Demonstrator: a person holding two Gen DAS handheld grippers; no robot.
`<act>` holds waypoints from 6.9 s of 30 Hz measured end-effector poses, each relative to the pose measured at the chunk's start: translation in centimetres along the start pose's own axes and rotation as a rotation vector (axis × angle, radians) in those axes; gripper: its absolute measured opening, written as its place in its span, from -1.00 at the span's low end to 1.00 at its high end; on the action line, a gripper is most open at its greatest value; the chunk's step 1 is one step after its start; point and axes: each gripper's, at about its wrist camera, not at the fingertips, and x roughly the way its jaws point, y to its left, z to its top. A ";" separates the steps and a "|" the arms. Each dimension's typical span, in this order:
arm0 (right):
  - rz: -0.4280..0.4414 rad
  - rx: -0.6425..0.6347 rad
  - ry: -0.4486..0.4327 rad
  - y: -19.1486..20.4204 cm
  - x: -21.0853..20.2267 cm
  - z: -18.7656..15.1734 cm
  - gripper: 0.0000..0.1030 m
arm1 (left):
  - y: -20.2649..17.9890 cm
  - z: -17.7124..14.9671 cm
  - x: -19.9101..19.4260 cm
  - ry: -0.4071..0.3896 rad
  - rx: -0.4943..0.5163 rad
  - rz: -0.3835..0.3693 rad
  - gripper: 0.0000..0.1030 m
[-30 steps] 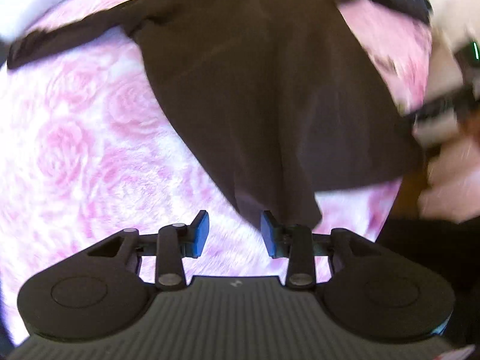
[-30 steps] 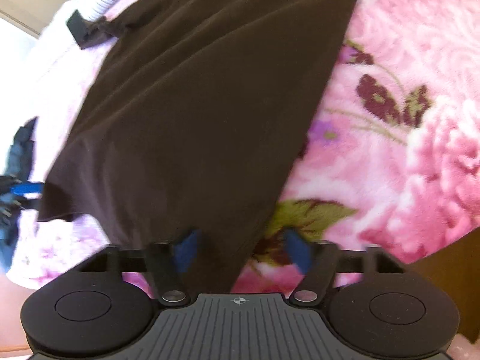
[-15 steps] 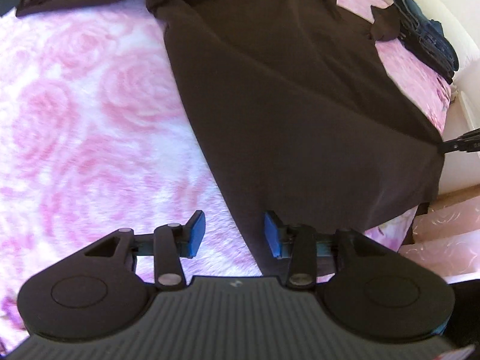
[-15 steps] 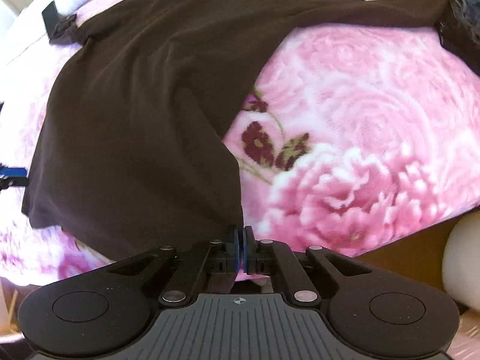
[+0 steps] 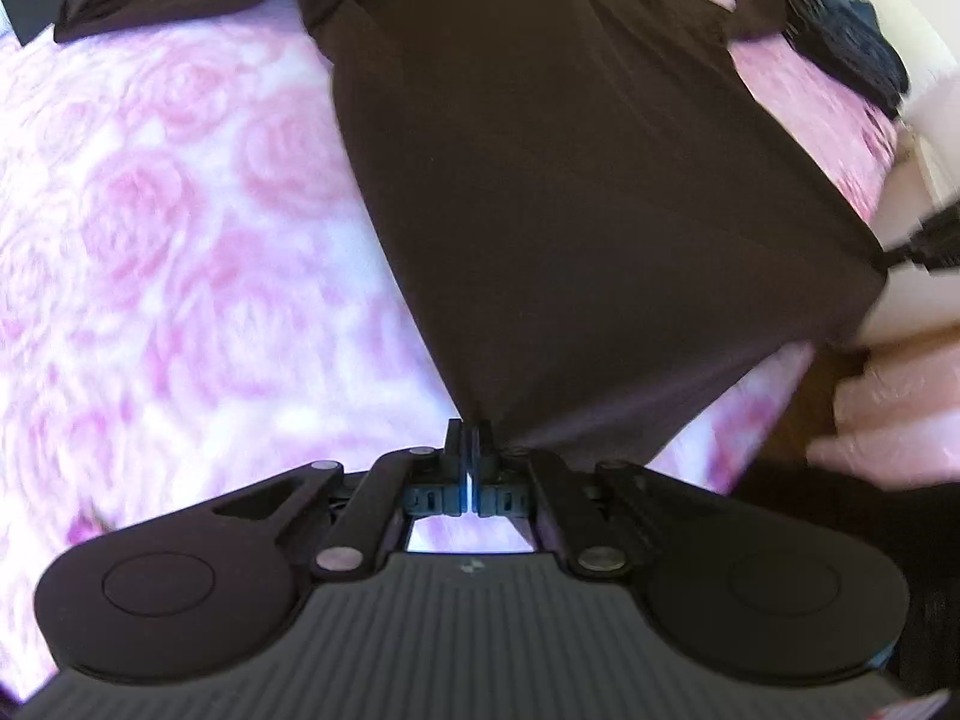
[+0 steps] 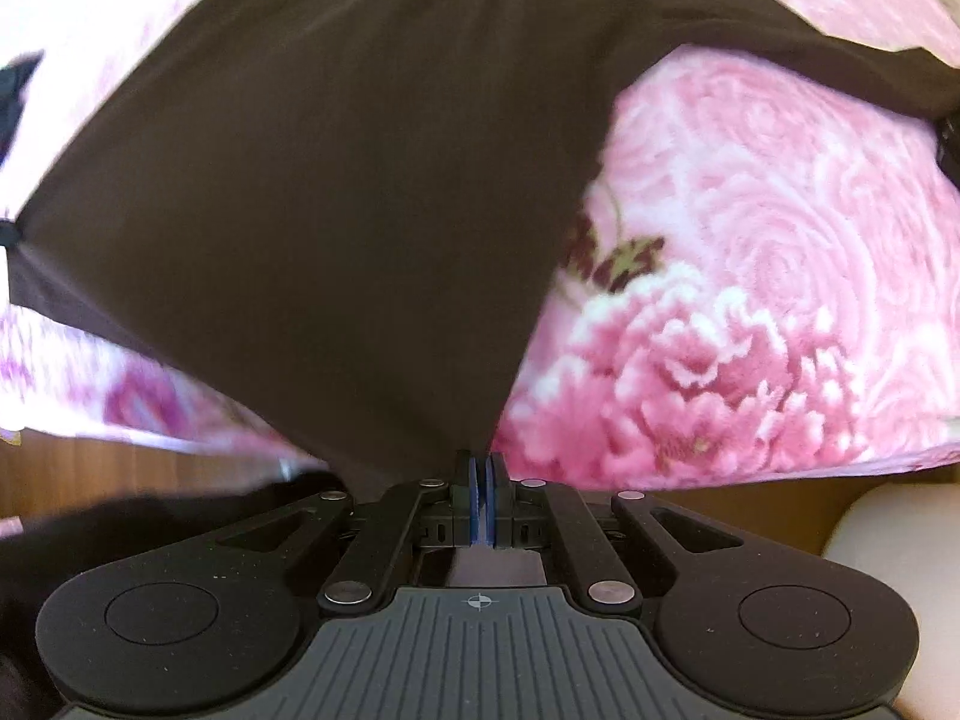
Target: Fold clothes
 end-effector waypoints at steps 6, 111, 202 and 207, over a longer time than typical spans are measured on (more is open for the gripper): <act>-0.016 0.041 0.052 -1.8 -0.9 2.3 -0.96 | 0.4 1.2 0.0 0.052 0.084 0.061 -0.88; 0.005 -0.275 -0.416 12.8 6.6 37.1 -0.87 | 26.6 32.5 11.7 -0.110 0.907 0.682 -0.24; -0.255 -0.981 -0.553 56.4 17.0 36.6 0.36 | 43.5 6.8 -3.1 -0.196 0.608 0.386 -0.37; -0.244 -1.006 -0.546 57.2 17.9 37.6 0.36 | 43.4 7.9 0.0 -0.192 0.641 0.450 -0.68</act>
